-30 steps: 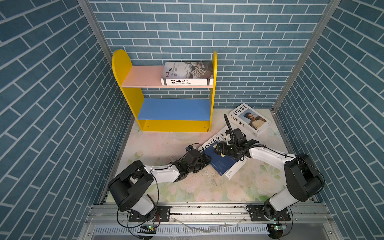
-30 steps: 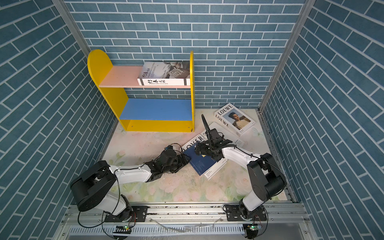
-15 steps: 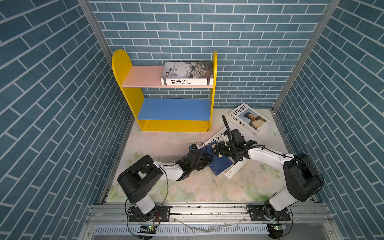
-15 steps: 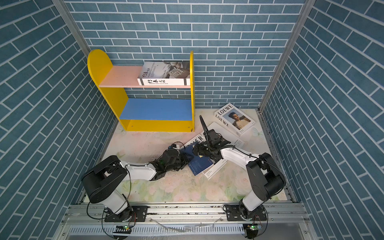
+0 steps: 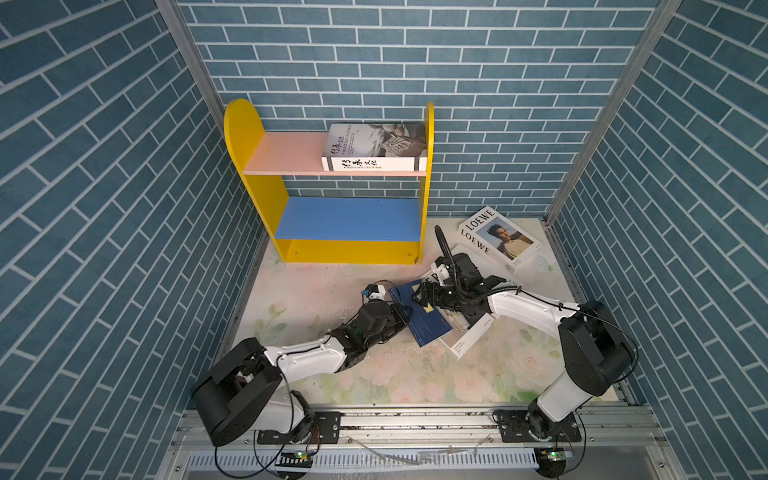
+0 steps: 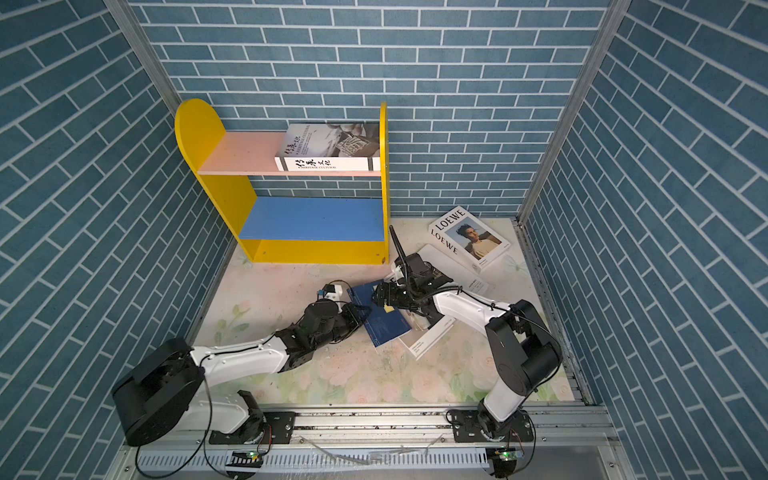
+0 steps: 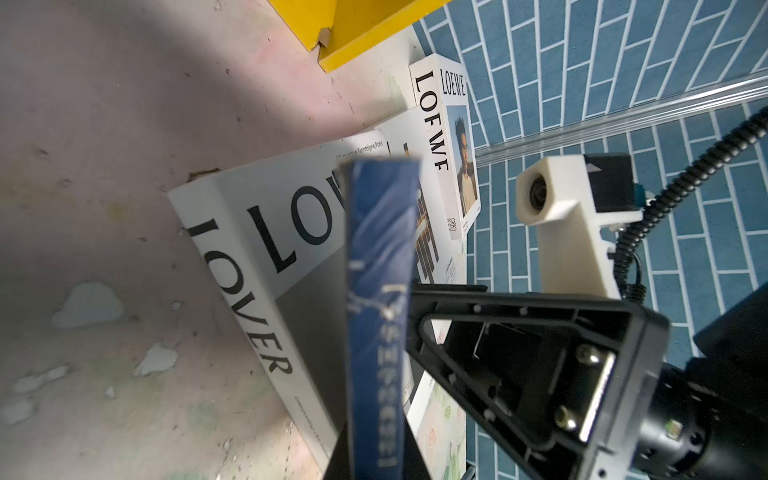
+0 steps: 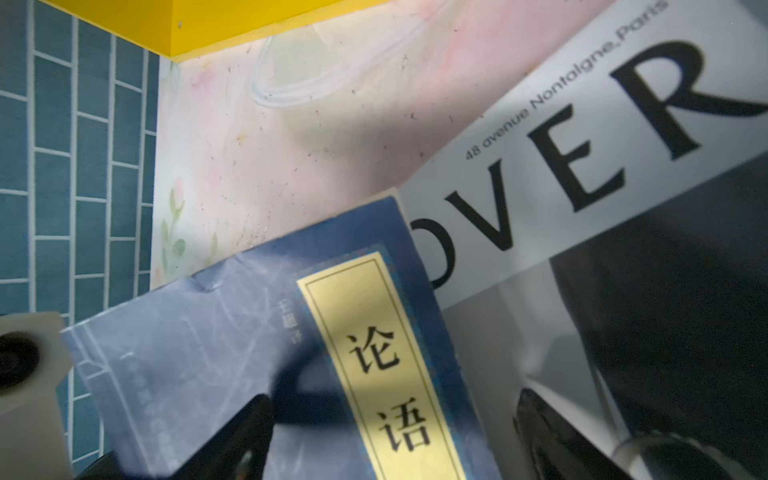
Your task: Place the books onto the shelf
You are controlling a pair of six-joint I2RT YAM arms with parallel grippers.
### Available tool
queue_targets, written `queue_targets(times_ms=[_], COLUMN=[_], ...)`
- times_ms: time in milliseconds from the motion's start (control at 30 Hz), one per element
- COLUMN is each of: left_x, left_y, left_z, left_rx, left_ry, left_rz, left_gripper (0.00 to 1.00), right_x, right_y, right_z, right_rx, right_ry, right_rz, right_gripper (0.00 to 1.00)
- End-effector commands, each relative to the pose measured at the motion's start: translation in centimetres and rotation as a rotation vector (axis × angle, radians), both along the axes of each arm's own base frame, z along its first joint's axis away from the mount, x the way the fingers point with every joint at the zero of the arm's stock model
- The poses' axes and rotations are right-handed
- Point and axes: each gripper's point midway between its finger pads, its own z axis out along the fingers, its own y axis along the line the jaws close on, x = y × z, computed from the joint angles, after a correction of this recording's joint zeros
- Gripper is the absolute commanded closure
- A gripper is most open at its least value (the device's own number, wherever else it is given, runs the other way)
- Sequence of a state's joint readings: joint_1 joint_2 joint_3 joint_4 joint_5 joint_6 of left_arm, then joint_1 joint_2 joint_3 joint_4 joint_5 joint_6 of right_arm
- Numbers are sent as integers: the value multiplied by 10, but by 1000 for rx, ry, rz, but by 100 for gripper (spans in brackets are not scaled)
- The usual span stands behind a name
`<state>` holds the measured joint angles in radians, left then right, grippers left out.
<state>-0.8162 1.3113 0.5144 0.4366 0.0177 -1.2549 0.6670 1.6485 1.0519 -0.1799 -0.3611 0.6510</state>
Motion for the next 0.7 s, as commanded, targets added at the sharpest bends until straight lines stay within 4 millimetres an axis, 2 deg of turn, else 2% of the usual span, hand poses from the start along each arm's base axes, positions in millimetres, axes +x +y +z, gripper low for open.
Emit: queue_targets(times_ms=[0,100,233,367,500,567,633,667], left_x=[3,1,-5,-12,-18,-18,-18,-16], left_y=[37,70,108,127,137,146,159,164], left_z=[0,-6,-33,-51,-65,-67,-66,-62], left_rx=[116,146,128,121,176,204,261,283], left_ry=[-2,26,113,186,269,303,333,333], left_rz=[70,111,138,115,35,31,55,66], left_gripper=[90,90,91,90,89,79,59,46], right_x=[6,13,23,29,38,46,56,61], right_y=[15,20,24,21,10,1,-10,-17], right_z=[12,21,30,32,32,30,30,29], right_rx=[47,55,53,5,-52,-73,-82,-89], right_ry=[4,-14,-38,-58,-86,-89,-95,-96], right_rz=[13,12,6,-1,-24,-47,-85,-107], right_gripper=[8,8,8,8,7,7,6,6])
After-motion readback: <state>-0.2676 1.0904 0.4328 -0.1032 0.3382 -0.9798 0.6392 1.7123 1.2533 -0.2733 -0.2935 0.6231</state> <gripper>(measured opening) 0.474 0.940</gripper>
